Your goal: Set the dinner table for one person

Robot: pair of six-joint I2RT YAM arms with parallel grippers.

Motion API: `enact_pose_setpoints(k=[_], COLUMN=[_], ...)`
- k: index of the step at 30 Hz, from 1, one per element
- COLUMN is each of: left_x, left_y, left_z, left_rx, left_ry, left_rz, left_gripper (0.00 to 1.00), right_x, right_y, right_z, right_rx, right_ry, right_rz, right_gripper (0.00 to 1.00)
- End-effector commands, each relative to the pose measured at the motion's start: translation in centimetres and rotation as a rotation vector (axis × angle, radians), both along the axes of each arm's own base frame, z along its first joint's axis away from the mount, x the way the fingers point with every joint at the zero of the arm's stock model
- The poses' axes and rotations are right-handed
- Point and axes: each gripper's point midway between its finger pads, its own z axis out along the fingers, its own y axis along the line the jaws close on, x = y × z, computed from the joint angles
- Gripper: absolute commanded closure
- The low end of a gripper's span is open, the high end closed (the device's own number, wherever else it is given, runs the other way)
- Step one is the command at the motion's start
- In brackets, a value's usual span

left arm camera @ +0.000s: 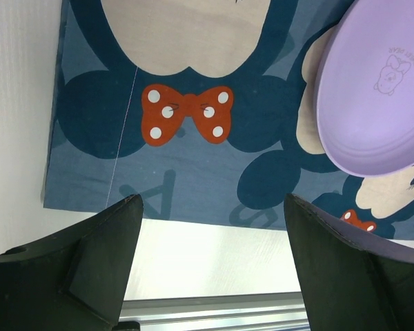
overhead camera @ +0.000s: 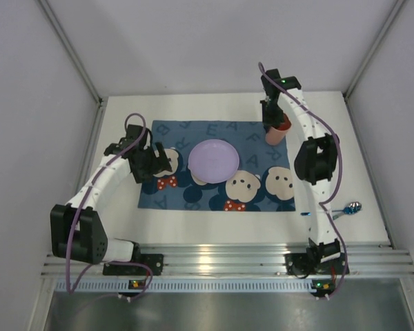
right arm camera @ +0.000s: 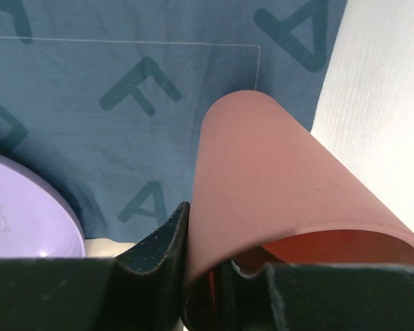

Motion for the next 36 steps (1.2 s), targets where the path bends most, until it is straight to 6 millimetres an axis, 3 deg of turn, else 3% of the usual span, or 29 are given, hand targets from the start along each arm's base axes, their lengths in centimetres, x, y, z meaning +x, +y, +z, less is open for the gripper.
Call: enact_pose_setpoints(k=[1,4,9,10,16,19,25,26,28,29,30,31,34,35,36], left_x=[0.1,0.3,0.8,0.9,1.0,1.3,2.0,2.1,2.4,2.5,2.8,2.9,3.1,3.0,3.0], left_y=[-0.3,-0.3,-0.3,-0.3,-0.4,-0.6,-1.0,-1.0,-1.1,-1.1,-1.0,-0.9,-0.6,-0.5,-0.7], left_z=[1.2,1.2,1.5,1.5,1.5,1.7,2.1,2.1,2.2,2.4,2.8,3.0,4.1,4.4,4.9], left_rx=[-0.02,-0.012,-0.004,-0.004,-0.008,-0.011,-0.021,-0.023,-0.023,-0.021,-0.014,-0.008,0.01,0.009,0.008], left_ry=[-0.059,-0.059,-0.061,-0.061,-0.057,-0.059,-0.066,-0.059,-0.058,-0.06,-0.065,-0.068,-0.077,-0.078,-0.089], left_rz=[-0.002,-0.01,-0.023,-0.025,-0.034,-0.043,-0.053,-0.054,-0.056,-0.057,-0.053,-0.052,-0.044,-0.036,-0.038], left_gripper=[0.12,0.12,0.12,0.12,0.12,0.12,0.12,0.12,0.12,0.12,0.12,0.12,0.12,0.12,0.12], right_x=[0.8,0.9,0.9,1.0,1.2,1.0,-0.5,-1.2,-2.1,-3.0,-3.5,-4.6,-6.2,-7.6,-7.9], right_y=[0.1,0.9,1.7,1.8,1.8,1.7,0.4,0.0,-0.8,-1.2,-1.5,-2.0,-3.7,-4.5,-5.5], right_z=[3.6,2.5,1.3,1.3,2.7,4.5,11.0,13.1,14.6,16.6,16.9,18.9,20.0,22.1,21.3], right_rx=[-0.066,-0.059,-0.069,-0.068,-0.058,-0.051,-0.048,-0.038,-0.043,-0.033,-0.036,-0.023,-0.066,-0.069,-0.109], right_ry=[-0.113,-0.095,-0.086,-0.089,-0.125,-0.157,-0.274,-0.316,-0.341,-0.382,-0.385,-0.427,-0.461,-0.518,-0.522], right_rz=[0.027,0.042,0.061,0.063,0.062,0.059,0.046,0.039,0.027,0.019,0.017,0.012,-0.025,-0.044,-0.069], right_gripper=[1.0,1.0,0.78,0.72,0.57,0.48,0.32,0.31,0.27,0.26,0.21,0.19,0.01,0.0,0.0])
